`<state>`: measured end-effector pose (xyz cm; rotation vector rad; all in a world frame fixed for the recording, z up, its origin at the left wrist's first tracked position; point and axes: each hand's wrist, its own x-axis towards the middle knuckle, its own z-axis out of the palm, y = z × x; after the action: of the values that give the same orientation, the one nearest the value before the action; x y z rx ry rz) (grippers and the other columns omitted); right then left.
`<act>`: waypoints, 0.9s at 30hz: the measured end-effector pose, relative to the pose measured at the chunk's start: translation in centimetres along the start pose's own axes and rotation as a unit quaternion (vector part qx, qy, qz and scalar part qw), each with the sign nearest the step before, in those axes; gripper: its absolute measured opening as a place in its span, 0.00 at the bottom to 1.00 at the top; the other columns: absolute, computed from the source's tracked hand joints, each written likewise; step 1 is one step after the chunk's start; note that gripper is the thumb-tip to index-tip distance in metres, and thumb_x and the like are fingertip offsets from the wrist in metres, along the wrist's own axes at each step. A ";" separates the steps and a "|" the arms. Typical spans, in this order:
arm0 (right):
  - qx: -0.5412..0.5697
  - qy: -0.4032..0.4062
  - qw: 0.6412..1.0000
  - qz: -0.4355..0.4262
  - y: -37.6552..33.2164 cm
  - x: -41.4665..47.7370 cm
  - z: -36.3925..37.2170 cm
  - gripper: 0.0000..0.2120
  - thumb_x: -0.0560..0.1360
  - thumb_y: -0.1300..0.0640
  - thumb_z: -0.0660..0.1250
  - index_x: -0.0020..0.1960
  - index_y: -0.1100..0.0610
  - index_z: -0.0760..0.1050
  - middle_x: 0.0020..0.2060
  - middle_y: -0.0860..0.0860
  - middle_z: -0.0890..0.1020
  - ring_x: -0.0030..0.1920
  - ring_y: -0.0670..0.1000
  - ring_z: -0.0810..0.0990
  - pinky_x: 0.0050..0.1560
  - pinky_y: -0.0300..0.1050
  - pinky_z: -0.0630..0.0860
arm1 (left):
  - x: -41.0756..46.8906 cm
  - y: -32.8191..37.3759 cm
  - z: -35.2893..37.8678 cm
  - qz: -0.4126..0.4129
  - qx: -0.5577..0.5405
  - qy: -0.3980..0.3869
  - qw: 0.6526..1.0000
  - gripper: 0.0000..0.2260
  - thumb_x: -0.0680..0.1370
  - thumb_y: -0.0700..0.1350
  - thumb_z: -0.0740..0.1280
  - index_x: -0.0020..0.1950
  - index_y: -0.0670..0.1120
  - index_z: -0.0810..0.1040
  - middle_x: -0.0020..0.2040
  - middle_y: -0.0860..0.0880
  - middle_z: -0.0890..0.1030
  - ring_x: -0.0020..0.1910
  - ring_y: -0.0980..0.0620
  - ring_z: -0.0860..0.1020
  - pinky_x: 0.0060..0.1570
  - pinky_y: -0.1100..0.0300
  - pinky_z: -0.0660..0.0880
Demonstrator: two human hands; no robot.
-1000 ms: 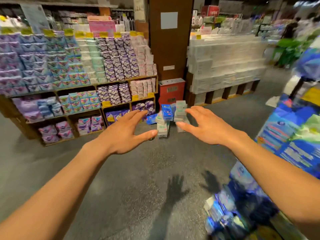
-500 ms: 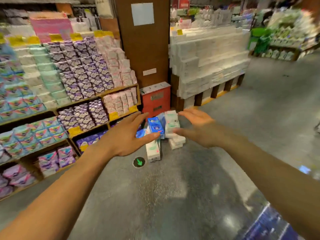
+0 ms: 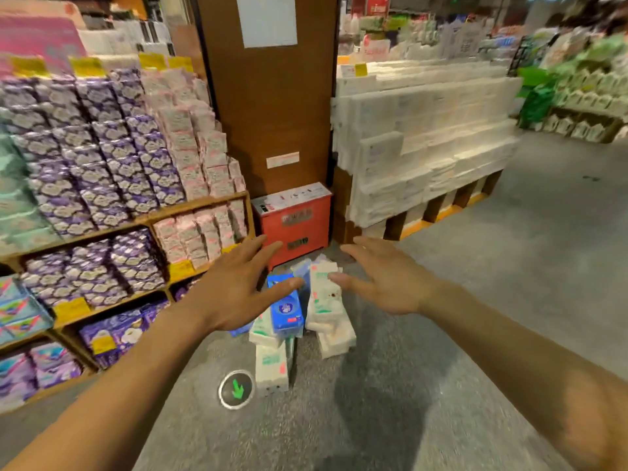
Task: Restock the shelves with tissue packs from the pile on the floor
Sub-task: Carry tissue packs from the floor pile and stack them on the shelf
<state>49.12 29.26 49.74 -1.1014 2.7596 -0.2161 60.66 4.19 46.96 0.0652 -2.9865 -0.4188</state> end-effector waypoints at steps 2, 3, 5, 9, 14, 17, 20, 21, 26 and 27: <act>-0.006 0.000 1.000 -0.015 2.1 5.6 -1.8 0.40 0.78 0.28 0.51 0.83 0.50 0.54 0.82 0.52 0.54 0.81 0.53 0.52 0.80 0.52 0.54 | 4.6 -1.1 -0.1 -0.020 -0.003 0.005 1.000 0.46 0.69 0.81 0.42 0.82 0.57 0.53 0.82 0.50 0.54 0.81 0.50 0.53 0.77 0.46 0.56; -0.002 -0.001 1.000 -0.024 3.0 8.3 -2.5 0.40 0.79 0.28 0.51 0.82 0.50 0.55 0.82 0.52 0.55 0.81 0.53 0.52 0.80 0.54 0.55 | 6.7 -1.7 -0.1 -0.032 -0.007 0.004 0.999 0.46 0.70 0.81 0.43 0.82 0.58 0.52 0.82 0.50 0.53 0.81 0.50 0.52 0.77 0.46 0.55; 0.005 -0.007 0.999 -0.048 4.5 13.6 -3.4 0.41 0.77 0.27 0.51 0.82 0.50 0.55 0.82 0.51 0.56 0.81 0.53 0.53 0.79 0.58 0.57 | 10.8 -3.1 0.2 -0.052 -0.013 0.004 0.999 0.45 0.69 0.80 0.43 0.82 0.58 0.52 0.82 0.50 0.53 0.81 0.50 0.52 0.77 0.45 0.55; -0.002 -0.032 0.996 -0.081 7.0 23.7 -3.6 0.47 0.73 0.22 0.46 0.82 0.51 0.54 0.81 0.51 0.56 0.81 0.54 0.53 0.78 0.58 0.58 | 18.6 -6.7 1.5 -0.085 -0.020 0.000 0.996 0.45 0.70 0.80 0.44 0.82 0.58 0.52 0.83 0.50 0.52 0.81 0.50 0.51 0.78 0.47 0.53; 0.005 -0.033 0.995 -0.098 9.8 36.4 -3.1 0.50 0.70 0.20 0.43 0.82 0.50 0.56 0.80 0.51 0.59 0.80 0.53 0.56 0.78 0.58 0.59 | 28.3 -12.4 3.8 -0.113 -0.023 0.000 0.993 0.49 0.67 0.82 0.41 0.82 0.58 0.53 0.82 0.50 0.53 0.81 0.49 0.52 0.78 0.45 0.54; -0.004 -0.055 0.992 -0.116 10.8 43.1 -4.0 0.41 0.77 0.27 0.51 0.82 0.51 0.56 0.80 0.51 0.58 0.80 0.53 0.55 0.78 0.57 0.58 | 33.5 -15.2 4.4 -0.133 -0.033 -0.009 0.990 0.48 0.66 0.83 0.39 0.82 0.59 0.50 0.83 0.52 0.51 0.81 0.50 0.50 0.77 0.42 0.53; -0.008 -0.069 0.988 -0.137 11.1 49.5 -4.4 0.49 0.70 0.21 0.44 0.81 0.51 0.57 0.80 0.51 0.60 0.80 0.53 0.56 0.78 0.57 0.59 | 37.2 -17.3 4.6 -0.158 -0.045 -0.001 0.986 0.47 0.68 0.82 0.40 0.81 0.59 0.51 0.83 0.52 0.52 0.81 0.50 0.51 0.77 0.42 0.54; -0.008 -0.075 0.986 -0.151 11.1 51.5 -4.3 0.51 0.69 0.20 0.42 0.81 0.50 0.57 0.80 0.51 0.60 0.80 0.53 0.57 0.78 0.56 0.59 | 38.1 -18.1 4.7 -0.173 -0.048 0.000 0.984 0.46 0.68 0.82 0.41 0.82 0.59 0.51 0.83 0.51 0.52 0.81 0.50 0.51 0.77 0.42 0.54; -0.028 -0.127 0.963 -0.238 11.3 61.8 -2.0 0.38 0.79 0.30 0.53 0.82 0.51 0.56 0.81 0.49 0.58 0.80 0.52 0.55 0.77 0.49 0.56 | 41.8 -22.1 7.1 -0.272 -0.038 0.013 0.962 0.46 0.69 0.80 0.42 0.82 0.59 0.49 0.83 0.51 0.52 0.81 0.48 0.51 0.78 0.43 0.53; -0.037 -0.142 0.955 -0.258 11.3 63.8 -1.4 0.37 0.80 0.31 0.53 0.82 0.51 0.56 0.81 0.50 0.58 0.80 0.51 0.55 0.77 0.48 0.55 | 42.5 -22.8 8.0 -0.295 -0.040 0.014 0.955 0.46 0.69 0.81 0.42 0.82 0.59 0.48 0.83 0.51 0.51 0.81 0.49 0.50 0.78 0.42 0.52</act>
<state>-4.37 -6.71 42.74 -1.7074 2.2025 -0.0109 18.08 -18.11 38.02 0.9569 -2.8622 -0.5841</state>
